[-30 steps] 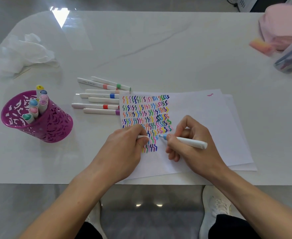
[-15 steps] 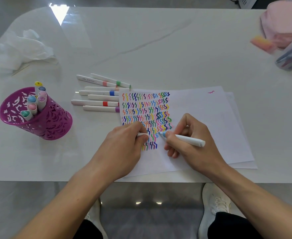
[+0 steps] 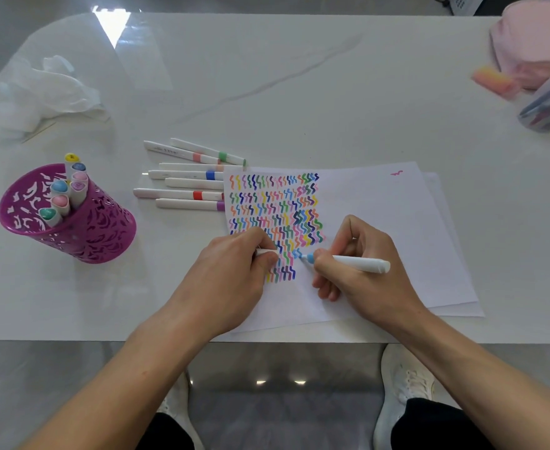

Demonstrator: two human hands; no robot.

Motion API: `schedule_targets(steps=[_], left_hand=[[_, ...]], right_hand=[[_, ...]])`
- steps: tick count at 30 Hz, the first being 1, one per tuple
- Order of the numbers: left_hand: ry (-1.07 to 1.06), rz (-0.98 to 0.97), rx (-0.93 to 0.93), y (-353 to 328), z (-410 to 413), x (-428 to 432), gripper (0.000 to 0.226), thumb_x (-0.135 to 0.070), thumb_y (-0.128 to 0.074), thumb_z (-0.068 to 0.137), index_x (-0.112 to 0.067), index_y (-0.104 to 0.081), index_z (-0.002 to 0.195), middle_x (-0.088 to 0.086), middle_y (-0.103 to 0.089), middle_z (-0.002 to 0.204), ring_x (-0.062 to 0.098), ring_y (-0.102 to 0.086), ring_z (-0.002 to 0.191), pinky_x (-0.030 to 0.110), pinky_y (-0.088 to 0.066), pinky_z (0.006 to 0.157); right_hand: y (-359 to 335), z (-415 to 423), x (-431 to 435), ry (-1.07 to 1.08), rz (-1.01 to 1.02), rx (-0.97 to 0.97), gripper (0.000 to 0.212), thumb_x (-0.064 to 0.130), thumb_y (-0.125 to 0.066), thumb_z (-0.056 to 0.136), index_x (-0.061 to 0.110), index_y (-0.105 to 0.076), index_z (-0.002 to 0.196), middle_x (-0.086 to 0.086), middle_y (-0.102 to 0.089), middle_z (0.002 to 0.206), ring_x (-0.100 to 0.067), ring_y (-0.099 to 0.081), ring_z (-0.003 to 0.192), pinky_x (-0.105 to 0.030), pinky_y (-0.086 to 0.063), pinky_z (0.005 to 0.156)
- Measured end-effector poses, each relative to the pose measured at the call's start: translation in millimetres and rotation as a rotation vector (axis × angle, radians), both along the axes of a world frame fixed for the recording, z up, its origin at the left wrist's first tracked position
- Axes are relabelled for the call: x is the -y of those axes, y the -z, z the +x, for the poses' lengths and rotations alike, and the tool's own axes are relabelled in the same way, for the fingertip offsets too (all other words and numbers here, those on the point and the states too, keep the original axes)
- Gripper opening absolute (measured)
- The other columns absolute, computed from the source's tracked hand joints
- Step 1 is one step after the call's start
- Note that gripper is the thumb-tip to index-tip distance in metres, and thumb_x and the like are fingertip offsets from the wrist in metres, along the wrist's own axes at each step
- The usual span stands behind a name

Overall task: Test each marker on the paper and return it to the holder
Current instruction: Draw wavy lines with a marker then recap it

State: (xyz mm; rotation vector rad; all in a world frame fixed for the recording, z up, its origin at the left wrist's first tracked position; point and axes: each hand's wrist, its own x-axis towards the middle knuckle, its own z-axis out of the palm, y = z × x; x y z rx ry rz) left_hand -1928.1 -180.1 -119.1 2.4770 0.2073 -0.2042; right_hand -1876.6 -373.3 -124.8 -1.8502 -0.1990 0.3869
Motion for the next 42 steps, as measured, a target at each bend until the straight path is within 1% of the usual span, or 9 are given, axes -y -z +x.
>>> schedule_targets(steps=[8, 13, 18, 21, 25, 28, 32, 35, 42], left_hand=[[0.0, 0.003, 0.017, -5.5, -0.8, 0.7, 0.009, -0.03, -0.054, 0.101, -0.024, -0.059, 0.096, -0.012, -0.065, 0.096, 0.008, -0.056, 0.08, 0.014, -0.035, 0.058], [-0.07, -0.038, 0.067, -12.5, -0.6, 0.3, 0.007, -0.034, -0.065, 0.095, -0.033, -0.059, 0.099, -0.019, -0.063, 0.09, 0.002, -0.059, 0.078, 0.016, -0.044, 0.063], [-0.148, -0.124, 0.08, -16.5, -0.9, 2.2, 0.014, -0.031, -0.072, 0.09, -0.038, -0.063, 0.099, -0.028, -0.059, 0.085, -0.005, -0.057, 0.083, 0.008, -0.045, 0.061], [-0.182, -0.228, 0.049, -15.2, -1.2, 3.4, 0.015, -0.026, -0.072, 0.091, -0.035, -0.069, 0.102, -0.023, -0.063, 0.088, -0.005, -0.058, 0.084, 0.011, -0.05, 0.065], [-0.2, -0.426, 0.027, -16.0, -2.0, 4.9, 0.011, -0.018, -0.067, 0.094, -0.025, -0.072, 0.102, -0.012, -0.076, 0.088, 0.008, -0.07, 0.087, 0.026, -0.058, 0.074], [-0.194, -0.526, 0.007, -17.9, -2.0, 6.1, 0.011, -0.014, -0.063, 0.097, -0.019, -0.07, 0.104, -0.01, -0.078, 0.089, 0.007, -0.071, 0.084, 0.016, -0.052, 0.062], [-0.157, -0.563, -0.005, -20.3, -2.1, 8.2, 0.011, -0.015, -0.062, 0.097, -0.014, -0.069, 0.106, -0.007, -0.078, 0.09, 0.002, -0.061, 0.063, 0.011, -0.044, 0.054], [-0.136, -0.585, -0.022, -21.5, -2.3, 9.8, 0.012, -0.015, -0.063, 0.096, -0.014, -0.068, 0.107, -0.006, -0.078, 0.09, 0.004, -0.06, 0.062, 0.011, -0.045, 0.056], [-0.086, -0.512, -0.018, -22.6, -3.4, 9.0, 0.01, -0.028, -0.067, 0.093, -0.029, -0.07, 0.102, -0.002, -0.075, 0.085, 0.008, -0.063, 0.066, 0.012, -0.045, 0.058]], right_hand=[[-4.0, 6.3, 6.5, 0.107, 0.206, -0.007, 0.018, 0.001, -0.066, 0.095, 0.005, -0.05, 0.087, -0.02, -0.07, 0.065, -0.041, -0.066, 0.052, -0.037, -0.053, 0.047], [-7.6, 9.6, 8.8, 0.113, 0.239, 0.049, 0.01, -0.001, -0.071, 0.091, 0.004, -0.063, 0.094, -0.016, -0.072, 0.071, -0.029, -0.069, 0.057, -0.032, -0.055, 0.052], [-11.8, 8.9, 6.2, 0.095, 0.26, 0.069, 0.006, 0.005, -0.072, 0.092, 0.011, -0.075, 0.092, -0.01, -0.075, 0.074, -0.029, -0.072, 0.063, -0.034, -0.059, 0.058], [-15.9, 7.9, 6.3, 0.094, 0.307, 0.052, 0.016, 0.008, -0.062, 0.099, 0.009, -0.076, 0.092, -0.012, -0.075, 0.074, -0.03, -0.071, 0.063, -0.038, -0.06, 0.06], [-19.1, 7.7, 8.4, 0.1, 0.319, 0.046, 0.013, 0.002, -0.059, 0.099, 0.004, -0.07, 0.092, -0.016, -0.073, 0.072, -0.028, -0.07, 0.061, -0.035, -0.06, 0.057], [-18.3, 7.4, 9.8, 0.097, 0.331, 0.035, 0.009, 0.0, -0.061, 0.098, 0.002, -0.067, 0.09, -0.018, -0.072, 0.071, -0.029, -0.07, 0.059, -0.035, -0.058, 0.055], [-16.6, 6.4, 8.5, 0.079, 0.343, 0.021, 0.007, 0.005, -0.066, 0.094, 0.001, -0.066, 0.089, -0.017, -0.072, 0.069, -0.03, -0.07, 0.058, -0.035, -0.057, 0.054], [-15.1, 6.3, 7.7, 0.069, 0.335, -0.001, 0.01, 0.0, -0.062, 0.098, 0.0, -0.064, 0.088, -0.016, -0.072, 0.068, -0.029, -0.068, 0.055, -0.034, -0.055, 0.052], [-16.1, 4.0, 5.9, 0.022, 0.294, -0.022, 0.011, 0.008, -0.065, 0.097, 0.003, -0.065, 0.087, -0.016, -0.073, 0.069, -0.031, -0.069, 0.056, -0.036, -0.056, 0.052]])
